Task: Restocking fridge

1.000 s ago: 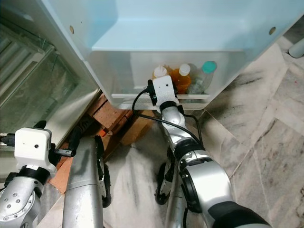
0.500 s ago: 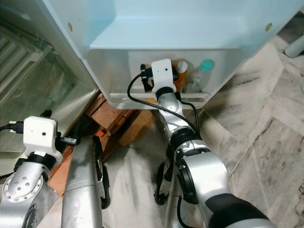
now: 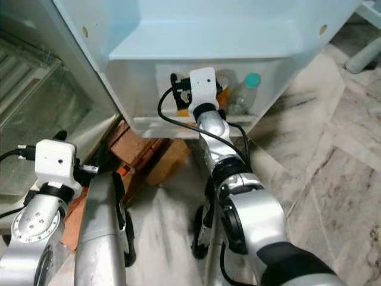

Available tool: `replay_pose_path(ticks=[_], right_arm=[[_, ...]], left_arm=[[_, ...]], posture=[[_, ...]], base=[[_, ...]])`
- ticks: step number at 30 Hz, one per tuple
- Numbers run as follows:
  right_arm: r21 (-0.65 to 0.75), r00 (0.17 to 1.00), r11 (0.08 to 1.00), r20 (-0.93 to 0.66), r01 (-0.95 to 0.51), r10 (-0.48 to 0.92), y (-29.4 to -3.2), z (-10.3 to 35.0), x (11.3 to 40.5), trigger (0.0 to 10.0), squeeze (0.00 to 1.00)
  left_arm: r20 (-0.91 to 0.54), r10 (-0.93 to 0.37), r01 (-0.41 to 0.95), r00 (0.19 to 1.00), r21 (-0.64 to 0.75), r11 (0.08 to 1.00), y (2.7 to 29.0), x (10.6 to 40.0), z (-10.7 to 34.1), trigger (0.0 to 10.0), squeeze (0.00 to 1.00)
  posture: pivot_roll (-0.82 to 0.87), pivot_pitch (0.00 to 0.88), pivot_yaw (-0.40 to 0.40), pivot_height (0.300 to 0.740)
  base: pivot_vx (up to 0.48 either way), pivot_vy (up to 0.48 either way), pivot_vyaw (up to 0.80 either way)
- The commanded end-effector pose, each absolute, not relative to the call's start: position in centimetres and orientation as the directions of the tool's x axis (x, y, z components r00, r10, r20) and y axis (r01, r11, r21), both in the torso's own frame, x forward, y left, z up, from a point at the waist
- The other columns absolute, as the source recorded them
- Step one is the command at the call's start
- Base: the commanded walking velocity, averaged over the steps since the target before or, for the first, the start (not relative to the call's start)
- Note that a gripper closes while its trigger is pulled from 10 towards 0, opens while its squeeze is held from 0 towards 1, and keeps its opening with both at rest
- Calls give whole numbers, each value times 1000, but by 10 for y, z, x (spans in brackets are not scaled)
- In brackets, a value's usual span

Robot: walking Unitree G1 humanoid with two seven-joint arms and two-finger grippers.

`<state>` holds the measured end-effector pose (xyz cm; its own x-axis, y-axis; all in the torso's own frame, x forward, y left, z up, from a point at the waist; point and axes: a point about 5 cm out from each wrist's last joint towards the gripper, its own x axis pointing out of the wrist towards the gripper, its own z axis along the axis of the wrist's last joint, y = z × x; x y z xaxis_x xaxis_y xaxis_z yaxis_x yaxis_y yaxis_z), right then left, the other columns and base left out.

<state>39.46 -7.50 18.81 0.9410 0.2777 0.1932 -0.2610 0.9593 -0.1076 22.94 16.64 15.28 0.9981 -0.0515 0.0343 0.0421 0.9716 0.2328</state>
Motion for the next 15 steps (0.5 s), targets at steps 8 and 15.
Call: replay_pose_path(ticks=[8, 15], right_arm=[[-87, 895, 936, 273, -342, 353, -77, 198, 386, 10000, 1000], [-72, 880, 933, 312, -353, 358, -87, 182, 361, 10000, 973]], left_arm=[[72, -29, 12, 997, 226, 974, 170, 239, 150, 10000, 0], [79, -26, 8, 997, 214, 977, 171, 246, 145, 10000, 0]], posture=[[245, 135, -86, 527], [203, 66, -77, 527]], base=[[0, 0, 0], [0, 0, 0]])
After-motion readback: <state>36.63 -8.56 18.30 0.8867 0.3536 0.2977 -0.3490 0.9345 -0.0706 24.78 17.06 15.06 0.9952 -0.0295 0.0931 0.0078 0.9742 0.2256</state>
